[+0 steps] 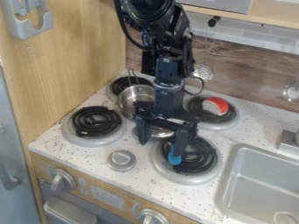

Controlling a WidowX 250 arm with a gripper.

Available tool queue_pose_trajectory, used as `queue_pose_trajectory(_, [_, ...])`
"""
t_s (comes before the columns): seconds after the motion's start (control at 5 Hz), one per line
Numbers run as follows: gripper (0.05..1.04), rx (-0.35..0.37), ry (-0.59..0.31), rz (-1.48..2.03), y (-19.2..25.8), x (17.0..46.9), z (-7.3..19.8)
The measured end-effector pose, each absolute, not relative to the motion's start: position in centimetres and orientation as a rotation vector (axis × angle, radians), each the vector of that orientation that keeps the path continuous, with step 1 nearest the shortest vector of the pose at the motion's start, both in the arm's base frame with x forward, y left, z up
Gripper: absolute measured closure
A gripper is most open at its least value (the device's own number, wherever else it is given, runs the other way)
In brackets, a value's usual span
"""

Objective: Move the silver lid to the bottom left burner

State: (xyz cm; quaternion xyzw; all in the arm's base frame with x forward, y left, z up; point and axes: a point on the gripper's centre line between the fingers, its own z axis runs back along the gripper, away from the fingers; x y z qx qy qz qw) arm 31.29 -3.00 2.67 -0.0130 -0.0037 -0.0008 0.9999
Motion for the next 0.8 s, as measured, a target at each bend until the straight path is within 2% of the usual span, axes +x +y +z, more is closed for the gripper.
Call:
queue_pose_trajectory(0.2, [0.085, -0.022, 0.037, -0.001, -3.0, 30.8, 1.5])
queue_pose_trajectory(0.8, [0.085, -0.015, 0.011, 0.08, 0.6, 40.3, -1.5])
